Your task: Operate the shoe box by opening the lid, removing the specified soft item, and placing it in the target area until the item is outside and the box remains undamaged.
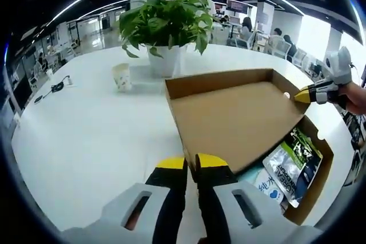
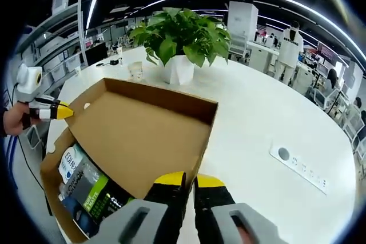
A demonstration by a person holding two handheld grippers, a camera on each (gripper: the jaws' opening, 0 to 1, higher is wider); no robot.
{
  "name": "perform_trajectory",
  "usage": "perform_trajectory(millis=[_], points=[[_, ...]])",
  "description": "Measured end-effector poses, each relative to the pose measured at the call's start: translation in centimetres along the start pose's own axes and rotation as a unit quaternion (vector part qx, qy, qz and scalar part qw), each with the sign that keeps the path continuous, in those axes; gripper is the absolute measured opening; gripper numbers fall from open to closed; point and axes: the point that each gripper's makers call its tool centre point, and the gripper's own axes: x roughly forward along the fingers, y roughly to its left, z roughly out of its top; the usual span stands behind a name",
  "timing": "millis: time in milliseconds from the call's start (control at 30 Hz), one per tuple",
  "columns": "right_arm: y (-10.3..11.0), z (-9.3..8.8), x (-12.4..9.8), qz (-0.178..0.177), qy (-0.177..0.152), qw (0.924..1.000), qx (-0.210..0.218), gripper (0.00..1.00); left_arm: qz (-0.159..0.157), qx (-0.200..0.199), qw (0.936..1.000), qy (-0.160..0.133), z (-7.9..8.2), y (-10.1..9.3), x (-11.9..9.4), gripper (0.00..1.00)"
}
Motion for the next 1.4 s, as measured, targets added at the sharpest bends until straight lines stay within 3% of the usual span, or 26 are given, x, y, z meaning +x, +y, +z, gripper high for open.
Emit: perform_trajectory(millis=[667, 1400], points=[[-0.5, -0.4, 1.5, -0.005, 0.014, 0.9998, 0.012, 0.01, 0.007, 0.007, 0.9999, 0.008, 0.2, 0.4, 1.1, 0.07], [-0.5, -0.4, 1.6, -0.008, 0.017, 0.9997, 0.016, 0.03, 0.001, 0.014, 0.9999, 0.009, 0.4, 0.5, 1.6, 0.09]])
